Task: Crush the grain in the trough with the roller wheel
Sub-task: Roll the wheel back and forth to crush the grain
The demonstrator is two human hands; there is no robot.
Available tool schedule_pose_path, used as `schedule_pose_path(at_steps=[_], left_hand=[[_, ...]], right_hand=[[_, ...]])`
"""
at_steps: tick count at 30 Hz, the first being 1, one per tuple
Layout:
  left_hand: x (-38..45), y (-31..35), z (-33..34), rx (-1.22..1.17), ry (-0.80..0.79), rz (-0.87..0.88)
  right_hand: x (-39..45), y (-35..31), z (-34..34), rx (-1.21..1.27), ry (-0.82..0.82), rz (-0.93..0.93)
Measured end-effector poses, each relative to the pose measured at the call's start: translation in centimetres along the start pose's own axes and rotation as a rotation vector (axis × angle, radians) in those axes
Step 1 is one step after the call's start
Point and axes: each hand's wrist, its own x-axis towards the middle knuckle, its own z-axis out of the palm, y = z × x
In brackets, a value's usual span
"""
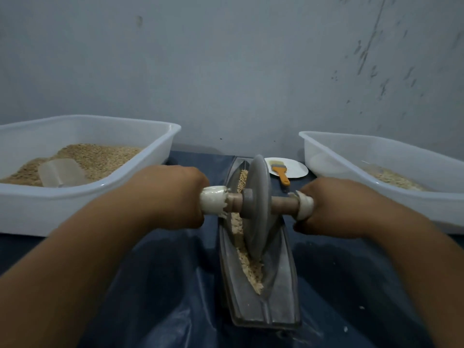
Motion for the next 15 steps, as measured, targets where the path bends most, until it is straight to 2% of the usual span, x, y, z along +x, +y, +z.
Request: schedule_pose_path(at_steps=[2, 4, 5, 8, 10, 15], left_hand=[[-1.1, -0.5, -0.5, -0.052, -0.063, 0.024], [-1.6, -0.7, -0.7, -0.081, -0.068, 0.031], [-1.4, -0.6, -0.5, -0.079, -0.04, 0.028], [-0.2, 0.0, 0.2, -0.031, 0.1, -0.005], [0.3, 0.3, 0.6, -0.017, 0.135, -0.024], [-0.9, -0.3, -0.1, -0.028, 0.011, 0.016]], right_hand=[[-1.5, 0.1, -1.0, 0.093, -0.131, -0.028], [-2.3, 0.0, -1.3, 0.138, -0.177, -0.037], [-2.1, 0.0, -0.9, 0.123, -0.139, -0.03], [-0.4, -0.6, 0.4, 0.002, 0.108, 0.053], [0.2, -1.0, 0.8, -0.04, 0.176, 0.065], [-1.3, -0.2, -0.7, 0.046, -0.054, -0.008]])
